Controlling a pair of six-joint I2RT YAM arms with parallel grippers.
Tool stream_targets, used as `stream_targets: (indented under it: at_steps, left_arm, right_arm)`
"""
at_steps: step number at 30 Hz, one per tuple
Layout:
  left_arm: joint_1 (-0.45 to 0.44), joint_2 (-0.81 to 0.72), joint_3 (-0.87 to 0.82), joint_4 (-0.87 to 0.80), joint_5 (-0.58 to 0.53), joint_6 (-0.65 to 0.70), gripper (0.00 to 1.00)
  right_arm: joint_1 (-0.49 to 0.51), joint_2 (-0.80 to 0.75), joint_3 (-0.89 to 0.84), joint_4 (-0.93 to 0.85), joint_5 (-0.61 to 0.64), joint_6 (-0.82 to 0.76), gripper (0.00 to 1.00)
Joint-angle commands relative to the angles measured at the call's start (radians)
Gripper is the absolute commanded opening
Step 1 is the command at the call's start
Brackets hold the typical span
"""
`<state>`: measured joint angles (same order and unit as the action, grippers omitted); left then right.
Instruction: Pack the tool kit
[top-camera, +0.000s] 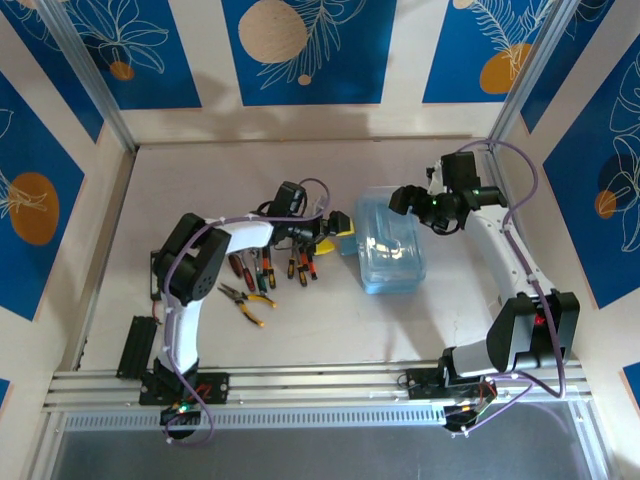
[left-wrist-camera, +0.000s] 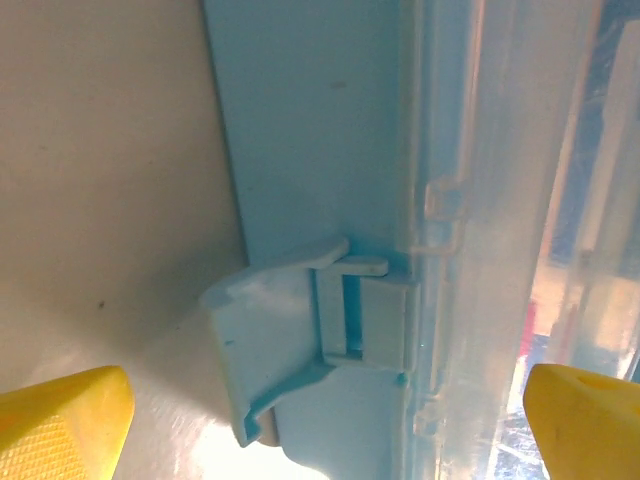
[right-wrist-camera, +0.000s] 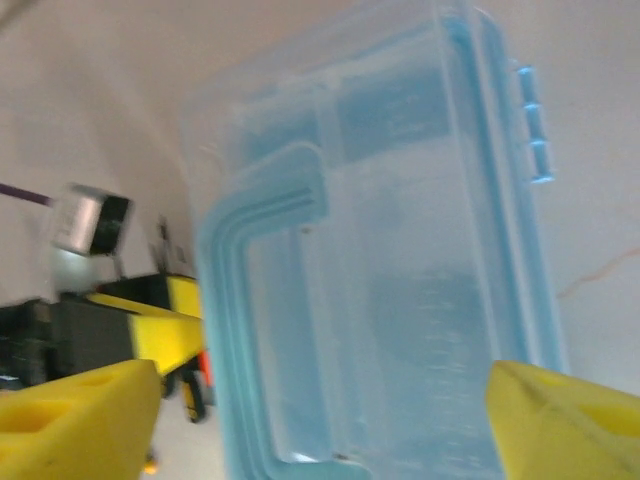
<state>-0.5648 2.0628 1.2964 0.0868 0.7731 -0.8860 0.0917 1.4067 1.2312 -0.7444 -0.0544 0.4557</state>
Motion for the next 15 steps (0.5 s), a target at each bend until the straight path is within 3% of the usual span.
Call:
stream_targets:
  at_steps: [1, 8, 15]
  left_arm:
    - [0.005, -0.072, 0.085, -0.254, -0.085, 0.185, 1.0]
    - [0.006, -0.127, 0.207, -0.545, -0.268, 0.362, 1.0]
    - [0.014, -0.171, 0.211, -0.63, -0.331, 0.411, 1.0]
  right_arm:
    - [0.019, 0.032, 0.024, -0.09, 0.108, -0.06, 0.93]
    - [0.056, 0.106, 0.025, -0.092, 0.163, -0.095, 0.99]
    - [0.073, 0.181, 0.028, -0.071, 0.178, -0.11, 0.98]
